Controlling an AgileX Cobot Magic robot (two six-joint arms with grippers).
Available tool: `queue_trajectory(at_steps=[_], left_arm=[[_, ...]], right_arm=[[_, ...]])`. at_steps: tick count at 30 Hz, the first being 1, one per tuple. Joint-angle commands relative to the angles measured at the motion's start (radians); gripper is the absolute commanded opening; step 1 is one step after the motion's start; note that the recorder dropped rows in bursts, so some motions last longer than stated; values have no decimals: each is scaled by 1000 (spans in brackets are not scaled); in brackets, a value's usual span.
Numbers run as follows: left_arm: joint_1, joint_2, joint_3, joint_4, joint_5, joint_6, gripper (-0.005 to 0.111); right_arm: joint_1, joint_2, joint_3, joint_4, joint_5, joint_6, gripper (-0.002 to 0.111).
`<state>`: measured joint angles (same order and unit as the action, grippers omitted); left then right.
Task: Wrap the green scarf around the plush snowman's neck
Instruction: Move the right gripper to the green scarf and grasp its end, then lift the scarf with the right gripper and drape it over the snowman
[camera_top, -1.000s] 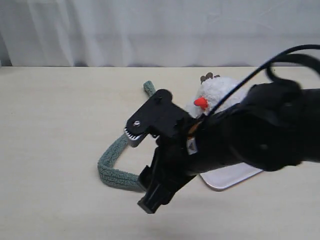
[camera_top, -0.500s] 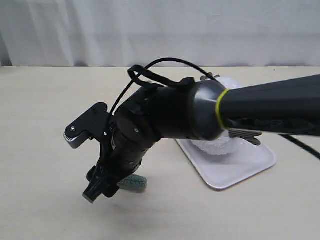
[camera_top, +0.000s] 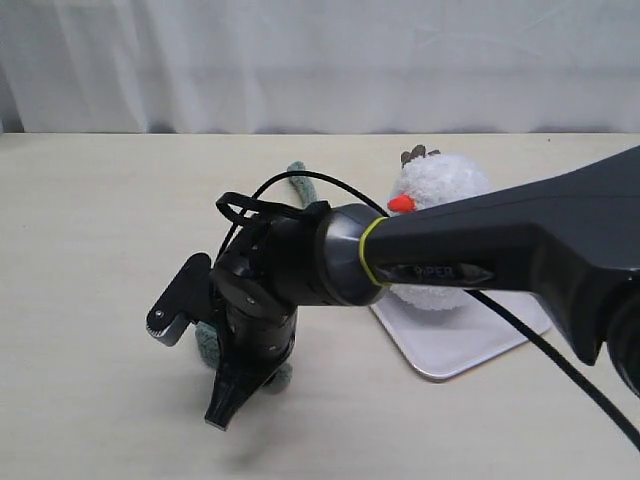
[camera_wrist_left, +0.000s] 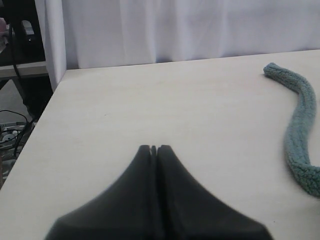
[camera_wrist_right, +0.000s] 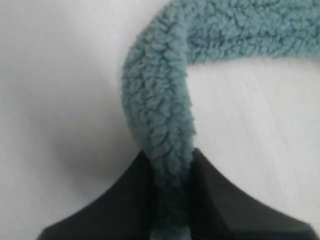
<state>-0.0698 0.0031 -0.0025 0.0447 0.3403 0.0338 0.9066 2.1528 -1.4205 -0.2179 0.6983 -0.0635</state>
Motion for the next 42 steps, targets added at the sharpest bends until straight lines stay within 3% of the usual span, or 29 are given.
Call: queue_trajectory(at_steps=[1, 9, 17, 22, 27, 35, 42], left_arm=[[-7, -3, 3, -4, -9, 4, 0], [-7, -3, 3, -4, -9, 4, 0], [-7, -3, 3, -4, -9, 4, 0], [-7, -3, 3, -4, -9, 4, 0], [-7, -3, 3, -4, -9, 4, 0], [-7, -3, 3, -4, -9, 4, 0], [-7, -3, 3, -4, -9, 4, 0]], right_arm=[[3, -20, 6, -8, 14, -3, 4], [87, -254, 6, -121, 103, 13, 4], [213, -537, 6, -475, 248, 259, 4], [257, -704, 6, -564, 305, 367, 4], [257, -831, 6, -594, 330, 410, 4], [253, -887, 6, -833, 478, 517, 4], [107, -881, 17, -845, 400, 583, 4]])
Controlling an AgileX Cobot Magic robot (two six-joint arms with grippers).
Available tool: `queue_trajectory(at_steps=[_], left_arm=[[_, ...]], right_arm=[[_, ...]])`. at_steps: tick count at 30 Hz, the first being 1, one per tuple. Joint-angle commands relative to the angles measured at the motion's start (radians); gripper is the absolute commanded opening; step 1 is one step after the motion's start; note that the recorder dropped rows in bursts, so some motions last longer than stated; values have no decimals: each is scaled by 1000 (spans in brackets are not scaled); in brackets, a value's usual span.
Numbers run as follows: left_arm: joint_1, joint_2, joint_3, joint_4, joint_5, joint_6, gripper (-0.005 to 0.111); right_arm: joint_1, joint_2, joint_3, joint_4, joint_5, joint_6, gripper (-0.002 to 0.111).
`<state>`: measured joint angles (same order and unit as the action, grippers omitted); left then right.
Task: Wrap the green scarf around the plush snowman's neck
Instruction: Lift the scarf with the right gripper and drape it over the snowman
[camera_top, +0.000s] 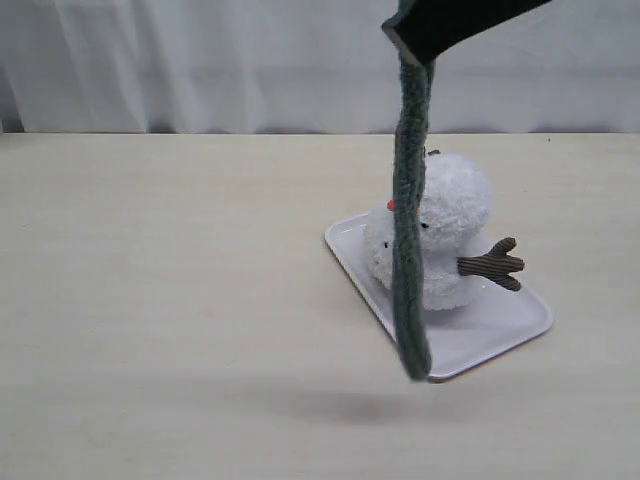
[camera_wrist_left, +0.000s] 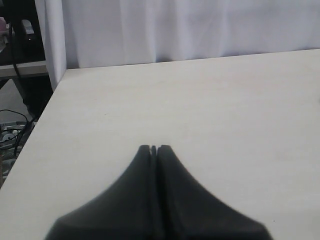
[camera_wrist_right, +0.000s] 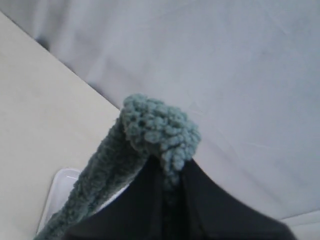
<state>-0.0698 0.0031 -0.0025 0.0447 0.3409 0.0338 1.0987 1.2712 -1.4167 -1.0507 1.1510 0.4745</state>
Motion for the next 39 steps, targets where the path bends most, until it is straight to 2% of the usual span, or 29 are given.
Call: queue_trajectory(at_steps=[1, 8, 17, 21, 28, 39], left_arm=[[-7, -3, 3, -4, -10, 4, 0], [-7, -3, 3, -4, -10, 4, 0], [-7, -3, 3, -4, -10, 4, 0], [-7, -3, 3, -4, -10, 4, 0], [-7, -3, 3, -4, -10, 4, 0], [-7, -3, 3, -4, -10, 4, 0]], right_arm=[[-114, 3, 18, 0, -78, 45, 4], [-265, 8, 63, 179, -309, 45, 4], [-276, 8, 87, 268, -473, 35, 4], [-276, 41, 87, 169, -455, 39, 4], [-296, 141, 87, 12, -315, 114, 4], [-412, 157, 87, 71, -264, 113, 4]])
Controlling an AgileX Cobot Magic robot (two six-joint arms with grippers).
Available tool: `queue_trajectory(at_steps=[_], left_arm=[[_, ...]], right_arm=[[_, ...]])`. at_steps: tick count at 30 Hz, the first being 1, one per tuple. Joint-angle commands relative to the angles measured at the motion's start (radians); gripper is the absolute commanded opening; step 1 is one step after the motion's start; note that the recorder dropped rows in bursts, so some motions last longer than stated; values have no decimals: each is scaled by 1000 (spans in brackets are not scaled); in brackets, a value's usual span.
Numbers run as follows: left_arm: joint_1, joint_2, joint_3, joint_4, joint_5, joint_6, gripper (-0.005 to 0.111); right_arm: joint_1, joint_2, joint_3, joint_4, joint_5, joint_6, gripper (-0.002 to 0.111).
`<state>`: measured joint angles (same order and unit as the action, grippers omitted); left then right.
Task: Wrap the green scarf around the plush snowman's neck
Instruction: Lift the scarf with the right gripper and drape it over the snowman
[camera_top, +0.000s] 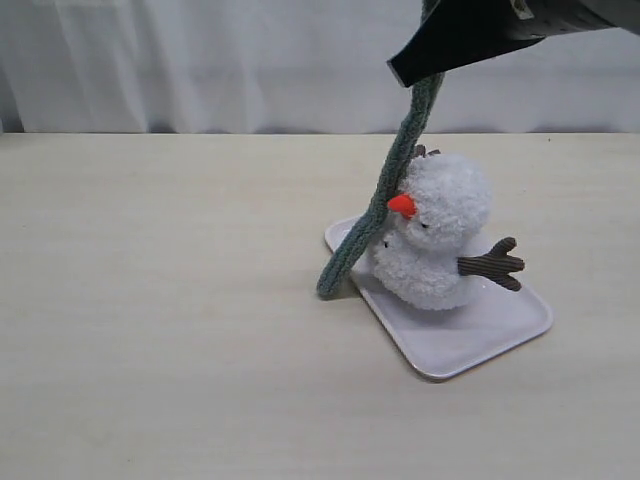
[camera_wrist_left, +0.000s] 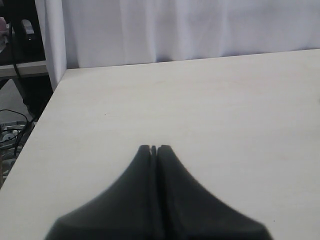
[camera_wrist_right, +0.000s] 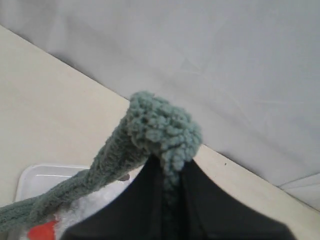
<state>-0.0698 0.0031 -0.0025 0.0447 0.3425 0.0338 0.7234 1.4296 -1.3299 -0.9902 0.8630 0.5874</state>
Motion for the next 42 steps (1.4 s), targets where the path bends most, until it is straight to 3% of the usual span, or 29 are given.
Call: queue_trajectory(at_steps=[1, 7, 12, 20, 28, 34, 38, 42], left_arm=[[-7, -3, 3, -4, -12, 4, 0], [-7, -3, 3, -4, -12, 4, 0], [-7, -3, 3, -4, -12, 4, 0], [-7, -3, 3, -4, -12, 4, 0], [-7, -3, 3, -4, -12, 4, 0], [-7, -3, 3, -4, -12, 4, 0], [-7, -3, 3, -4, -12, 4, 0], [-7, -3, 3, -4, -12, 4, 0]], right_arm=[[-52, 0, 0, 17, 26, 0, 4], [-138, 30, 0, 120, -8, 4, 4], [-145, 67, 26, 137, -120, 4, 4], [-149, 155, 31, 24, -106, 18, 4], [-194, 156, 29, -159, -190, 244, 4], [-307, 169, 29, -233, -326, 399, 4], [-360, 193, 31, -221, -286, 380, 4], [-360, 196, 31, -83, -197, 135, 4]])
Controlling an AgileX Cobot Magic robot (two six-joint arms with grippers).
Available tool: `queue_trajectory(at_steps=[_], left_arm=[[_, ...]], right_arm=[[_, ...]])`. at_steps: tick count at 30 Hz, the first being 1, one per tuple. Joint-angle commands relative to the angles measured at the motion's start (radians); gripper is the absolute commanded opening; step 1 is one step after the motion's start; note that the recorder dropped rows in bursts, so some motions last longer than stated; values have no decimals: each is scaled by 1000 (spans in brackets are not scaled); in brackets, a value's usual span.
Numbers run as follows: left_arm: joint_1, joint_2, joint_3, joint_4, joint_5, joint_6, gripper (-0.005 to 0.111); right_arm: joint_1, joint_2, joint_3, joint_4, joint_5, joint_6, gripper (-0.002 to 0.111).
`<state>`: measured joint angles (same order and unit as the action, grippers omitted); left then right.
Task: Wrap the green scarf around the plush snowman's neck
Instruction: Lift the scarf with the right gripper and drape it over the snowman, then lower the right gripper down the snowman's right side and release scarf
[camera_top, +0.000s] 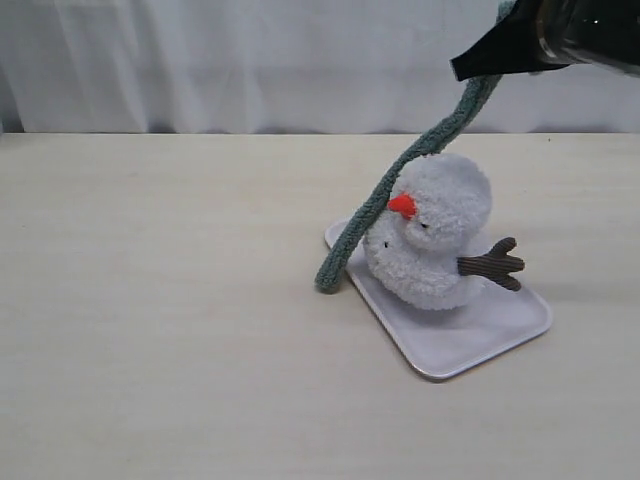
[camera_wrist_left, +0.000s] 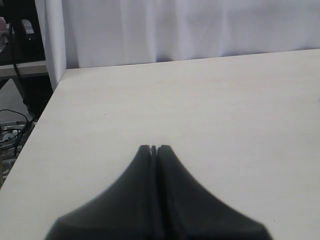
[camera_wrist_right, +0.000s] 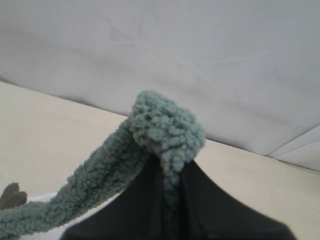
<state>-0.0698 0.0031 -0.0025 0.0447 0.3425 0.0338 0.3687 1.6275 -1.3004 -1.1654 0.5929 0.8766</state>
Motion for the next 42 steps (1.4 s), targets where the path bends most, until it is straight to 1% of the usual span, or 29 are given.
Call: queue_trajectory(at_steps=[1, 4, 6, 8, 13, 18, 23, 31, 33, 38, 42], left_arm=[[-7, -3, 3, -4, -12, 4, 0], [-7, -3, 3, -4, -12, 4, 0], [-7, -3, 3, -4, -12, 4, 0], [-7, -3, 3, -4, -12, 4, 0], [-7, -3, 3, -4, -12, 4, 0], [-7, -3, 3, -4, -12, 4, 0], [-7, -3, 3, -4, -12, 4, 0], [-7, -3, 3, -4, -12, 4, 0], [-7, -3, 3, -4, -12, 4, 0], [-7, -3, 3, -4, -12, 4, 0], [-7, -3, 3, -4, -12, 4, 0]], right_arm=[[-5, -2, 1, 110, 106, -193, 4], [-7, -2, 1, 133, 268, -232, 4], [-7, -2, 3, 222, 322, -325, 4], [-7, -2, 18, 260, 335, -374, 4], [-7, -2, 82, 296, 362, -377, 4], [-7, -2, 129, 393, 388, -454, 4], [-5, -2, 129, 528, 440, -569, 4], [-5, -2, 129, 856, 478, -809, 4], [-5, -2, 129, 909, 480, -844, 4], [-5, -2, 127, 922, 482, -877, 4], [-5, -35, 127, 865, 479, -877, 4]])
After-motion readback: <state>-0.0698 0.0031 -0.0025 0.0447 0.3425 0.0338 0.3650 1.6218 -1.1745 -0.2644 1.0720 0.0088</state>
